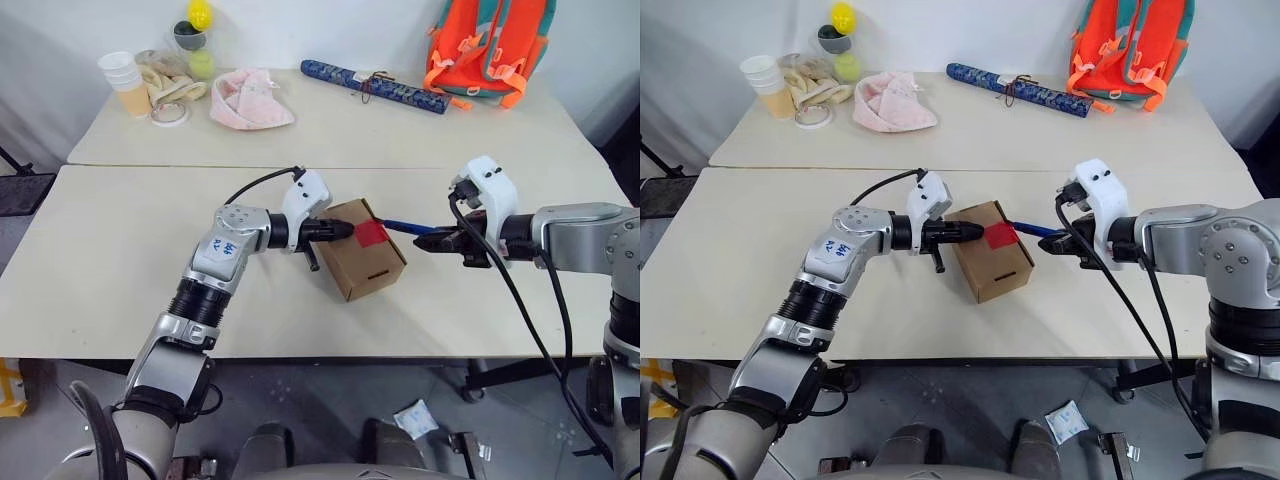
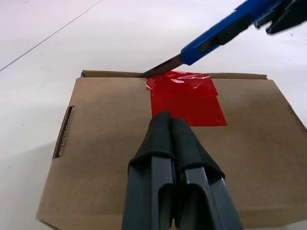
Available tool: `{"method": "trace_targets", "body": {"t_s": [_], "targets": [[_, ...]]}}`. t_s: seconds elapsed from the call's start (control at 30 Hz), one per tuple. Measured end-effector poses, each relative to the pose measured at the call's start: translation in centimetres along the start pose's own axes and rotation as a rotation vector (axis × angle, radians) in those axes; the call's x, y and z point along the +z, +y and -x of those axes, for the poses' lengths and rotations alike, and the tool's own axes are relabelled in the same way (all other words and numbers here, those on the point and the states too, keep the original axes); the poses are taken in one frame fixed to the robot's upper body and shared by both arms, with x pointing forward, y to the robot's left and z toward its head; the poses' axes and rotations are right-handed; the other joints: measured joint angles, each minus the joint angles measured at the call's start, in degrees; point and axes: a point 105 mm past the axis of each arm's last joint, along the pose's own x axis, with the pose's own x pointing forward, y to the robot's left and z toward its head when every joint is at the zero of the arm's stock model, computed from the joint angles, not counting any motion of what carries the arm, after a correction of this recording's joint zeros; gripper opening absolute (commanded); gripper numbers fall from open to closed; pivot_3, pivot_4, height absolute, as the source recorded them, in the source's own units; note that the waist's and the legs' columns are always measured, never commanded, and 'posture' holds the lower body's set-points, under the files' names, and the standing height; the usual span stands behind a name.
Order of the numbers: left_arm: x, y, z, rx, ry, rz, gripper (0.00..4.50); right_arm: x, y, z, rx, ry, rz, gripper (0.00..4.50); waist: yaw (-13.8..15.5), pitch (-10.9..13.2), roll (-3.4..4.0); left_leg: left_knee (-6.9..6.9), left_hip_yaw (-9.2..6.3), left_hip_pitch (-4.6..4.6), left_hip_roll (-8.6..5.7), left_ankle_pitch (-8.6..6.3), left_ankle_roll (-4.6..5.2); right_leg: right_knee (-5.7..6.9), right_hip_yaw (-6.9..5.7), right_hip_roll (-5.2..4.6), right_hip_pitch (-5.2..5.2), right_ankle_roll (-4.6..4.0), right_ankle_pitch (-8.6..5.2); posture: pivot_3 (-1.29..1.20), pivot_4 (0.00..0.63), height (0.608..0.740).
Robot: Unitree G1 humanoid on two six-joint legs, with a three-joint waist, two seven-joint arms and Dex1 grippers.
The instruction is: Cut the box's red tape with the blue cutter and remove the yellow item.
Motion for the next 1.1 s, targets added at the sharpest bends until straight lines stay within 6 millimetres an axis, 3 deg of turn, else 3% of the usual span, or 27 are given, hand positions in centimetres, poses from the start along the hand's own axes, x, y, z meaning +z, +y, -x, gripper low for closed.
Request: {"method": "trace_targets", "body": {"t_s": [0.43, 1.1], "targets": [[0.0, -0.1, -0.1, 0.008, -0.002, 0.003, 0.00, -0.6, 0.1, 0.1, 0.022, 0.033, -0.038, 0.11, 0.04, 0.00, 0.00, 0.05, -0.01, 0.00, 0.00, 0.00, 0.00, 0.00, 0.00, 0.00, 0.02, 0.00, 0.00, 0.00, 0.150, 0.740], [0.0, -1.0, -0.7, 0.020, -0.021, -0.040, 0.00, 0.7, -0.5, -0.5, 0.032, 0.131, -0.175, 0.11, 0.14, -0.01, 0.01, 0.10, -0.02, -0.02, 0.00, -0.01, 0.01, -0.02, -0.01, -0.02, 0.04, 0.00, 0.00, 0.00, 0.150, 0.740]]}}
